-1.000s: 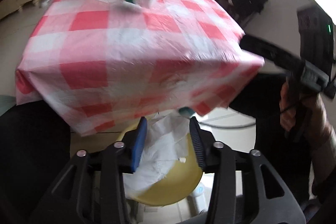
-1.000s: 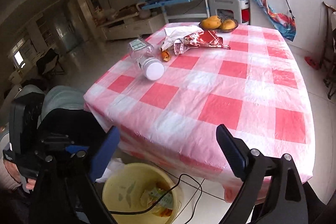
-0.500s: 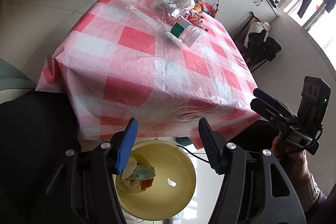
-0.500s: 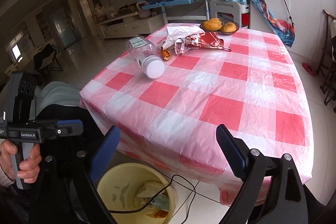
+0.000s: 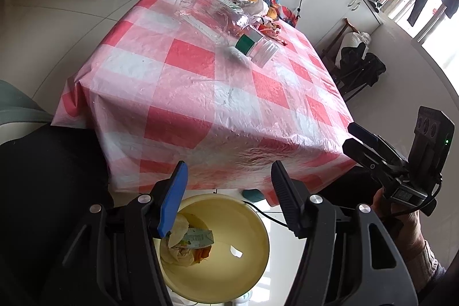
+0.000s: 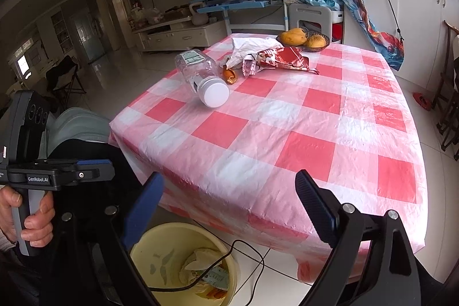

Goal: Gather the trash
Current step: 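Reach left tool toward the clear plastic bottle on the table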

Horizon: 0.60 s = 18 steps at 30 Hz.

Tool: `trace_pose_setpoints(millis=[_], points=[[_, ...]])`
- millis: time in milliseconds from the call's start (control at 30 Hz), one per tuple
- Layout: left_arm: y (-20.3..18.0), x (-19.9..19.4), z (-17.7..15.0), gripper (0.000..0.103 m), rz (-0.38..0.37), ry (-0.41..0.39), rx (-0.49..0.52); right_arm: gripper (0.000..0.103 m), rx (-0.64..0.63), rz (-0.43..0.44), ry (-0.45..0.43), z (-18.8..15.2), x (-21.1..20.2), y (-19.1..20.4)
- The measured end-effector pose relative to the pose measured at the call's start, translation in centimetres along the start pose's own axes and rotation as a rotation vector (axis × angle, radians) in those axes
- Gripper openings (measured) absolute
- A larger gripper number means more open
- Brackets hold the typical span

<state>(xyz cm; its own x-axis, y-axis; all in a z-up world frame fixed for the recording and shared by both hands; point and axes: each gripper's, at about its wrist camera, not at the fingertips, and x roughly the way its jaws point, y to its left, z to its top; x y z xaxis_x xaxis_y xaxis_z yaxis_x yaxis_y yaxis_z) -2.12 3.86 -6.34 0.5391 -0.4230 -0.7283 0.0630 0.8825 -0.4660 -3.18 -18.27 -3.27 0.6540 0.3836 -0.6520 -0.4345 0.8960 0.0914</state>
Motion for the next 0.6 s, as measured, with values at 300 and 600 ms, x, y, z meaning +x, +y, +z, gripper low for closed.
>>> trace_pose_setpoints(millis=[300, 600], points=[[0.04, 0.2, 0.04, 0.059, 0.001, 0.001, -0.009, 0.089, -0.008, -0.002, -0.005, 0.04, -0.13, 0.12], [0.21, 0.37, 0.12, 0.062, 0.002, -0.001, -0.017, 0.089, -0.012, -0.004, 0.001, 0.05, -0.01, 0.14]])
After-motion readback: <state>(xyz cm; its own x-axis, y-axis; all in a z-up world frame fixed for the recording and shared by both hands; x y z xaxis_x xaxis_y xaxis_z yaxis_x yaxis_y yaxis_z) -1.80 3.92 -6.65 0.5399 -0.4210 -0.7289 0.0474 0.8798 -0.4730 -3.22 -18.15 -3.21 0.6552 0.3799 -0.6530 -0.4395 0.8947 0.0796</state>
